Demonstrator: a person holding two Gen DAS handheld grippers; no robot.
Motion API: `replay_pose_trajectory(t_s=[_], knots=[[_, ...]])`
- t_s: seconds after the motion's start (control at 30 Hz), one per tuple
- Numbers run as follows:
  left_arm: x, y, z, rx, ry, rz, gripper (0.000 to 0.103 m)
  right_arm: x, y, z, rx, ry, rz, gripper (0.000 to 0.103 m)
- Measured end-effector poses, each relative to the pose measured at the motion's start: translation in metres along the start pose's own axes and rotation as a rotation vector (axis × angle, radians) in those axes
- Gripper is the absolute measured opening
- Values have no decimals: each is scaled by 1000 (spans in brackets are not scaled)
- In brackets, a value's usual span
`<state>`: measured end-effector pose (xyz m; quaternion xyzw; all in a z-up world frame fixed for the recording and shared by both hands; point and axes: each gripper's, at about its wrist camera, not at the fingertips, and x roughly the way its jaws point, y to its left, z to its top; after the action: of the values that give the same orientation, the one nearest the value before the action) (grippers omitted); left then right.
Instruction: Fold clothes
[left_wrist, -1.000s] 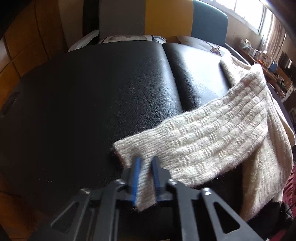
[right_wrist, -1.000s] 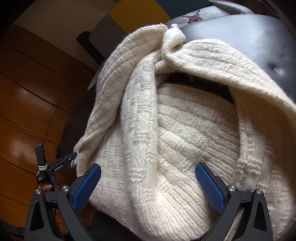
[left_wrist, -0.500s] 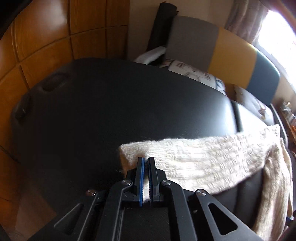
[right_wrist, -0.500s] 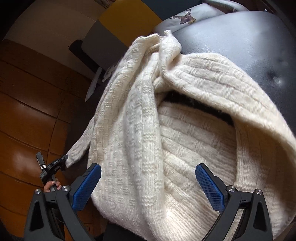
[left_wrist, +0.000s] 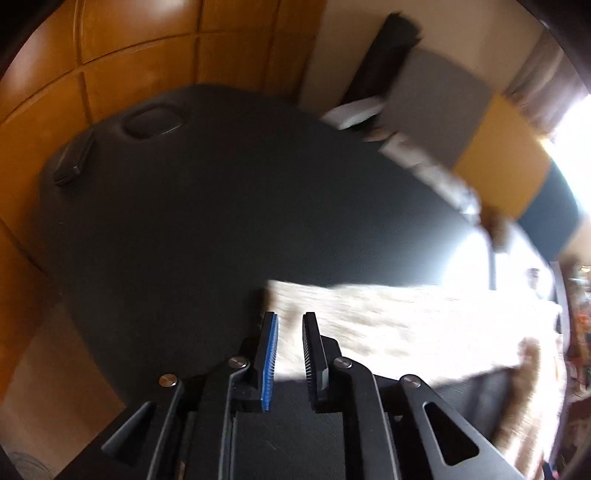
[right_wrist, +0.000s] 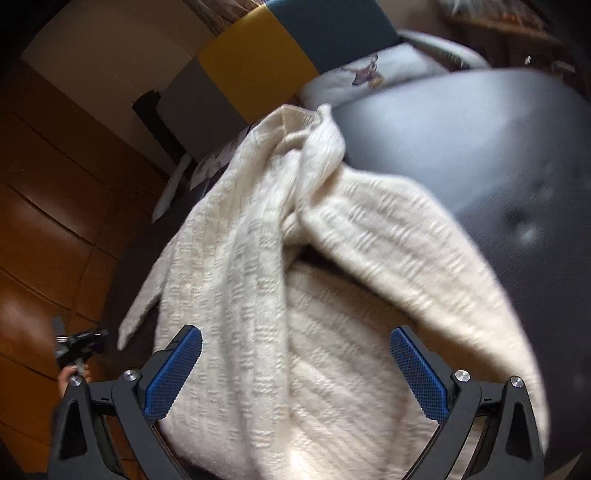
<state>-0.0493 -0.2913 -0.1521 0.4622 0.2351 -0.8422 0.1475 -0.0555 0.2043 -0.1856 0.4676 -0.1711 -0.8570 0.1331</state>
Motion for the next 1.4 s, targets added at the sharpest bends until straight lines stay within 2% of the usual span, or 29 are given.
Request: replay_pose_trajectory(t_s=[0.1,0.17,0.23,0.27,0.33,0.37,0.4,0.47,0.5,0.57,0.63,0.73,0.87,0.97,1.03,1.1,1.17,1.2,1.23,1.27,1.33,1.4], knots=[[-15,-39,-23,68,-3,-124,15,-9,3,7,-175,-45,-230,103],[-22,-73,-42,134,9,-216,15,-8,-9,11,-294,-23,-318,103],[-17,-119,-67,227,55,-311,15,-4,-34,10,-322,23,-364,102],[-17,-141,-80,270,81,-353,15,-2,-44,4,-322,31,-398,98],[-17,-173,-111,373,120,-393,15,6,-64,-2,-306,74,-461,83],[-17,-188,-127,426,139,-409,15,9,-75,-5,-277,103,-453,57],[-17,-203,-143,479,158,-424,15,6,-85,-9,-240,109,-420,37],[-11,-226,-171,569,187,-422,15,-1,-97,-9,-201,89,-396,23],[-7,-237,-184,613,200,-418,15,-6,-99,-6,-203,75,-400,23],[-8,-233,-201,657,234,-400,15,-20,-100,7,-210,29,-389,22],[-15,-216,-213,665,278,-378,15,-39,-98,26,-250,-28,-432,22],[-6,-216,-214,642,300,-379,15,-58,-104,65,-303,-69,-525,22],[-2,-217,-213,627,313,-389,15,-44,-131,120,-302,-23,-654,22],[-4,-216,-208,631,315,-391,15,-26,-168,146,-218,55,-718,24],[-8,-212,-201,627,321,-393,15,-26,-191,149,-138,77,-700,37],[-8,-213,-198,630,321,-394,15,-34,-199,144,-83,62,-692,66],[-8,-214,-197,631,321,-396,15,-54,-185,133,-104,-27,-693,74],[-7,-215,-197,633,322,-397,15,-65,-175,127,-121,-68,-683,78],[-7,-216,-196,638,322,-397,15,-73,-160,118,-149,-92,-632,80],[-6,-217,-196,640,323,-397,15,-78,-146,109,-181,-89,-528,80],[-5,-219,-195,641,324,-398,15,-77,-111,83,-262,-33,-340,80],[-5,-219,-195,638,323,-399,16,-63,-79,54,-345,47,-233,79]])
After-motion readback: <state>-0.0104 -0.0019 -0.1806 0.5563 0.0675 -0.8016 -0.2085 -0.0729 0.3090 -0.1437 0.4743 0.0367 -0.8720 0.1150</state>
